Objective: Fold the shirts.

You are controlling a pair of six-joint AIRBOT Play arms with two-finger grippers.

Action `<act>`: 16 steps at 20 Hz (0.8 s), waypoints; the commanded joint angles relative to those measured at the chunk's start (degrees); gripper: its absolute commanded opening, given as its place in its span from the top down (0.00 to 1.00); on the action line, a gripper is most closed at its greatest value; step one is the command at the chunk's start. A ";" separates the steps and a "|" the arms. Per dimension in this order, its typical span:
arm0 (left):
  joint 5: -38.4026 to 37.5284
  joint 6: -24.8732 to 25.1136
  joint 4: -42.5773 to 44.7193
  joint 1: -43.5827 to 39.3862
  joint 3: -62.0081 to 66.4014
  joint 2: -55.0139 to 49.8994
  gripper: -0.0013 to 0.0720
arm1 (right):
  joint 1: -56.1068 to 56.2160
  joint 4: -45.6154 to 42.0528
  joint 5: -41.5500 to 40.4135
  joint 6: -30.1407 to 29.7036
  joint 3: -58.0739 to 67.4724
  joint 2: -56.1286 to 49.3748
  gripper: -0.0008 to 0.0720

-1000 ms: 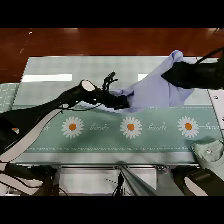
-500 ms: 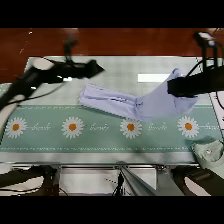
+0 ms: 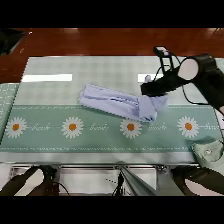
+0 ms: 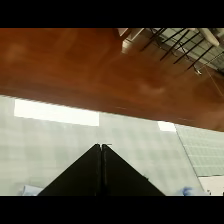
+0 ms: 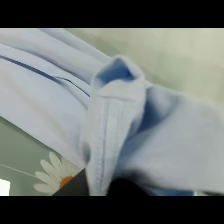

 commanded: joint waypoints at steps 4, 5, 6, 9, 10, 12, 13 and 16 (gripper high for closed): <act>-5.73 0.09 0.13 3.63 -0.04 3.87 0.95 | 6.93 8.02 -19.41 4.70 0.11 -4.39 0.95; -5.70 0.09 0.15 3.63 -0.17 3.87 0.95 | 7.54 9.88 -21.38 4.61 0.11 -4.98 0.95; -5.79 0.07 0.15 3.63 -0.37 3.87 0.95 | 8.15 11.67 -23.43 4.44 0.11 -5.42 0.95; -6.38 0.04 0.13 3.63 -1.01 3.87 0.95 | 10.43 16.61 -30.12 4.17 0.11 -6.80 0.95; -6.86 0.04 0.13 3.61 -1.11 3.87 0.95 | 10.97 17.84 -31.54 4.17 0.11 -7.28 0.95; -7.41 0.04 0.13 3.61 -1.14 3.87 0.95 | 12.02 20.90 -33.00 3.89 0.11 -8.61 0.94; -7.43 0.04 0.17 3.63 -1.14 3.87 0.95 | 12.55 23.39 -33.99 2.91 0.11 -9.25 0.92; -7.43 0.07 0.66 3.63 -1.16 3.80 0.95 | 14.64 30.73 -40.28 -0.22 0.11 -10.12 0.52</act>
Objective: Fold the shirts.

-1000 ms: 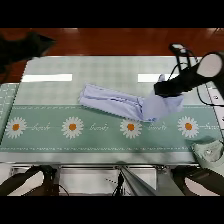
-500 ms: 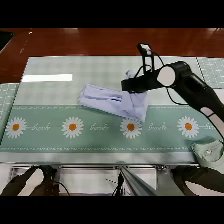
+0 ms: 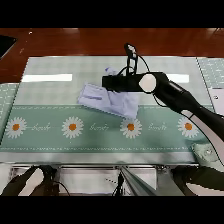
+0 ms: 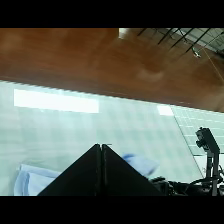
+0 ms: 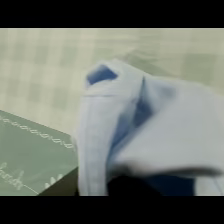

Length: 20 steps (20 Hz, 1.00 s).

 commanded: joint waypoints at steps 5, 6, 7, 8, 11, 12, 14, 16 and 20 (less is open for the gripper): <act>-0.15 0.02 3.72 0.04 -1.31 -0.63 0.95 | -0.61 8.48 -7.21 -6.58 0.04 1.66 0.49; -0.15 0.02 3.85 0.04 -2.19 -0.81 0.95 | -2.29 8.02 -5.44 -7.56 0.04 2.86 0.49; -0.13 0.02 3.82 0.04 -3.08 -0.94 0.95 | -4.59 6.12 -2.67 -7.85 0.04 4.37 0.49; -0.13 0.02 3.82 0.04 -4.09 -1.05 0.95 | -7.15 3.39 0.90 -7.82 0.04 5.99 0.49; -0.11 0.04 3.82 0.04 -6.01 -1.05 0.95 | -16.65 -11.50 19.82 -7.63 0.02 11.19 0.49; 0.13 0.07 3.85 0.07 -6.01 -1.07 0.95 | -19.45 -18.60 28.30 -6.97 0.02 12.20 0.49; 1.95 0.07 3.82 0.07 -5.99 -1.05 0.80 | -24.52 -30.62 43.91 -7.45 -1.33 12.33 0.49; 2.97 0.02 3.80 0.07 -5.99 -1.05 0.42 | -29.62 -25.83 45.55 -9.29 -7.91 12.31 0.39; 0.79 0.02 3.82 0.04 -6.01 -1.05 0.42 | -32.39 1.70 23.30 -9.73 -23.30 12.26 0.25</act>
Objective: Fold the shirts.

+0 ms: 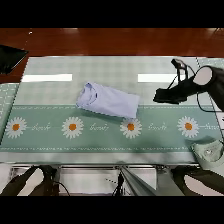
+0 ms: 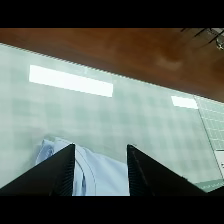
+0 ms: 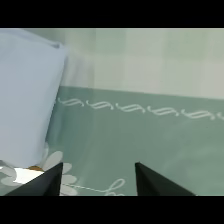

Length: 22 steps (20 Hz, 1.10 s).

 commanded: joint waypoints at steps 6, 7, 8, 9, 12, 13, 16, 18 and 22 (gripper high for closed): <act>-4.68 -1.29 0.04 0.04 -0.09 -0.04 0.43 | 6.05 33.79 -28.30 -5.11 -14.93 -7.98 0.18; -5.07 -2.01 0.04 0.04 -0.09 -0.04 0.43 | 7.85 35.58 -29.29 -5.99 -14.93 -9.92 0.18; -5.53 -2.69 0.04 0.04 -0.09 -0.04 0.43 | 9.38 36.81 -30.23 -6.32 -14.93 -11.52 0.18; -6.14 -3.21 0.04 0.04 -0.09 -0.04 0.43 | 10.54 38.34 -31.19 -7.58 -14.93 -12.48 0.20; -7.26 -3.26 0.07 0.04 -0.09 -0.04 0.43 | 11.87 40.72 -32.06 -12.24 -13.92 -12.79 0.75; -7.23 -3.23 0.09 0.02 -0.09 -0.04 0.43 | 11.26 40.65 -30.67 -12.52 -13.07 -12.55 0.95; -7.26 -3.23 0.09 0.00 -0.09 -0.07 0.43 | 6.08 39.01 -19.93 -17.75 -9.14 -7.45 0.95; -7.19 -3.21 0.81 -0.02 -0.11 -0.22 0.43 | 0.55 31.89 -9.99 -16.74 -5.40 0.20 0.95; -4.57 -3.74 3.04 -0.98 -3.02 -0.94 0.43 | -15.45 11.30 5.01 -4.20 4.20 19.19 0.95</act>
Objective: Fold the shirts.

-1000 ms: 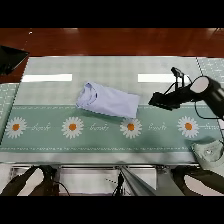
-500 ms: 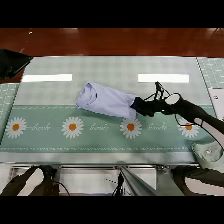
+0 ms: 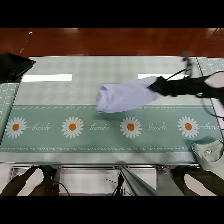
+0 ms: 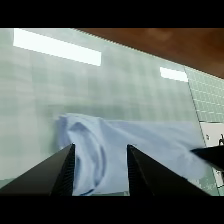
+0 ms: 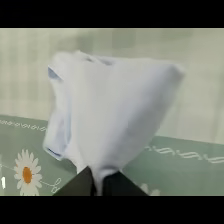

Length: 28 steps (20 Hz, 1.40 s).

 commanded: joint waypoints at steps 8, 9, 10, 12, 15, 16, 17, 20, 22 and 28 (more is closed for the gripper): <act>13.27 -0.42 1.20 -6.62 -10.47 -0.52 0.43 | -50.07 -41.88 37.62 6.47 13.49 26.32 0.95; 14.01 -0.42 1.20 -7.23 -10.78 -0.72 0.43 | -53.37 -42.56 39.12 6.43 13.49 25.99 0.95; 14.47 -0.09 1.22 -7.85 -10.95 -0.92 0.43 | -55.71 -44.15 40.61 6.45 13.49 25.46 0.95; 15.76 1.66 1.22 -8.35 -10.99 -1.60 0.43 | -59.28 -46.84 43.17 7.04 13.46 24.72 0.95; 20.28 2.62 1.20 -8.33 -10.99 -2.93 0.43 | -61.00 -51.23 46.36 7.37 13.46 23.56 0.95; 22.34 2.80 1.22 -8.33 -10.99 -3.50 0.43 | -61.00 -53.20 47.08 7.56 13.46 23.45 0.95; 24.22 2.82 1.22 -8.31 -10.99 -4.13 0.43 | -61.00 -55.21 47.54 7.72 13.44 23.47 0.95; 28.65 2.84 1.22 -8.31 -10.99 -5.97 0.43 | -61.00 -62.55 49.07 8.68 13.42 23.93 0.95; 30.71 4.07 1.22 -8.31 -10.97 -6.49 0.43 | -61.00 -68.67 48.94 7.67 13.42 24.59 0.95; 41.51 5.62 1.20 -8.20 -10.91 -6.47 0.44 | -61.00 -74.93 49.13 5.46 10.97 24.83 0.92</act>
